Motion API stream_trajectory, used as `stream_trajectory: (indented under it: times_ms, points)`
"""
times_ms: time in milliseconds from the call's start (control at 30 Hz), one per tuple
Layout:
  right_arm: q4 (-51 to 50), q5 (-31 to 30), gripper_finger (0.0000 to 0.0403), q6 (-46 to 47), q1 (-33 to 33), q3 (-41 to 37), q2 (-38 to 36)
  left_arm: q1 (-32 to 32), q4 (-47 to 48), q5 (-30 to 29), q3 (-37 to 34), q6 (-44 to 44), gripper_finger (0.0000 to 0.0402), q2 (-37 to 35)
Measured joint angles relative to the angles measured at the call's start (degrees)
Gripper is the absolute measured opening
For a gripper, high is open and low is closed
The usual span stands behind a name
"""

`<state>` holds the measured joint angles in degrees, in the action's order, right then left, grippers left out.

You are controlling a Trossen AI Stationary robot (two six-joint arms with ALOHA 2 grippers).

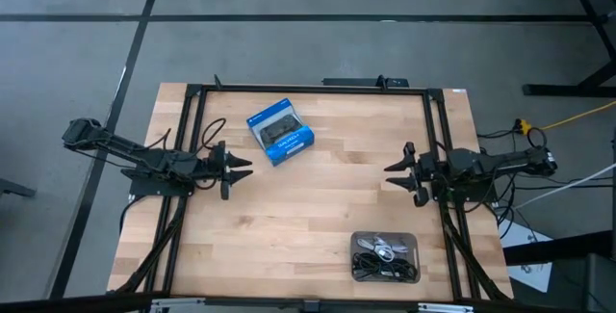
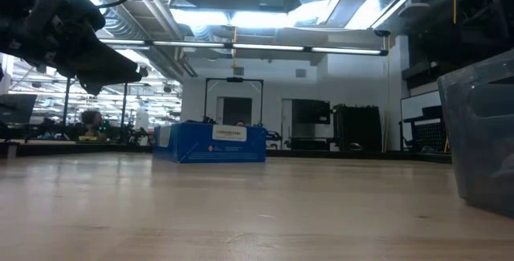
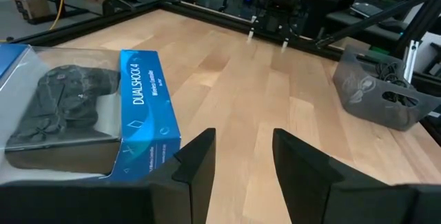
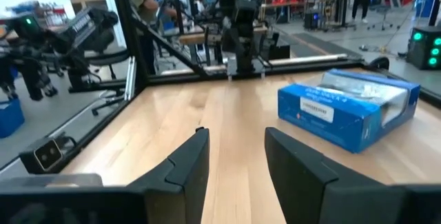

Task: Pick and place USB-C Cables
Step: Return to Home Position

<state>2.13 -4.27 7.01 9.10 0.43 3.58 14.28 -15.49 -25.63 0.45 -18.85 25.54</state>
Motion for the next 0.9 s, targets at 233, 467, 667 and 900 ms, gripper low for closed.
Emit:
stream_trajectory:
  times_ms: [233, 467, 667, 900]
  points:
    - [0.05, 0.0, 0.0145, 0.0, 0.0, 0.0, 2.02, 0.0, 0.0, -0.02, 0.0, 0.0, 0.0137, 0.0]
    - [0.27, -0.02, 0.0145, 0.0, 0.0, 0.0, -2.09, 0.0, 0.0, -0.02, 0.0, 0.0, 0.0137, 0.0]
    - [0.97, -0.07, 0.0145, 0.0, 0.0, 0.0, -3.53, -0.02, -0.01, -0.03, 0.0, 0.0, 0.0137, -0.01]
    - [0.47, -0.11, 0.0145, 0.0, 0.0, 0.0, -3.09, -0.02, 0.0, -0.03, 0.0, 0.0, 0.0137, -0.02]
